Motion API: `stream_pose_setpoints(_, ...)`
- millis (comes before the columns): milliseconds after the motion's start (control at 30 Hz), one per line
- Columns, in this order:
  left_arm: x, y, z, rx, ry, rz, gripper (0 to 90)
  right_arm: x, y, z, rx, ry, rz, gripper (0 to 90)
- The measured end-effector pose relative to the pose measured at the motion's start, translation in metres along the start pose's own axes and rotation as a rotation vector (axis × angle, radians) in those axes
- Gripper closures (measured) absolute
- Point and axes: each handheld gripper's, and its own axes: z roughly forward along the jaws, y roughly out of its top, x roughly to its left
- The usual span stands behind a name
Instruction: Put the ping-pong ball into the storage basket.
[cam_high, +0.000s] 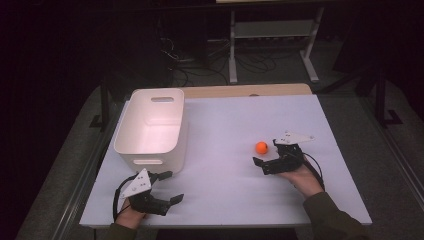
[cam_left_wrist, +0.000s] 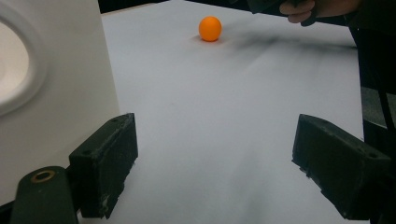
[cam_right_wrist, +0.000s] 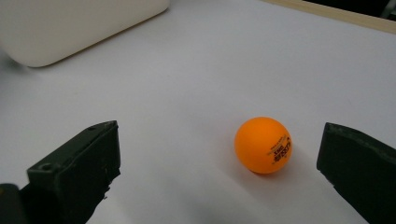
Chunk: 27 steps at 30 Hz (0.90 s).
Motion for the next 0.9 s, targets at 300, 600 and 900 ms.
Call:
stream_pose_setpoints(300,0.0,0.0,0.0,0.0,0.0,0.001,14.0,-0.008,-0.001,-0.003,-0.006,-0.022,0.013,0.0)
stream_pose_setpoints(600,0.0,0.0,0.0,0.001,-0.001,0.001,14.0,-0.016,-0.002,-0.005,-0.011,-0.041,0.027,0.0)
stream_pose_setpoints(900,0.0,0.0,0.0,0.002,-0.002,0.001,14.0,-0.02,-0.002,-0.007,-0.013,-0.051,0.034,0.0)
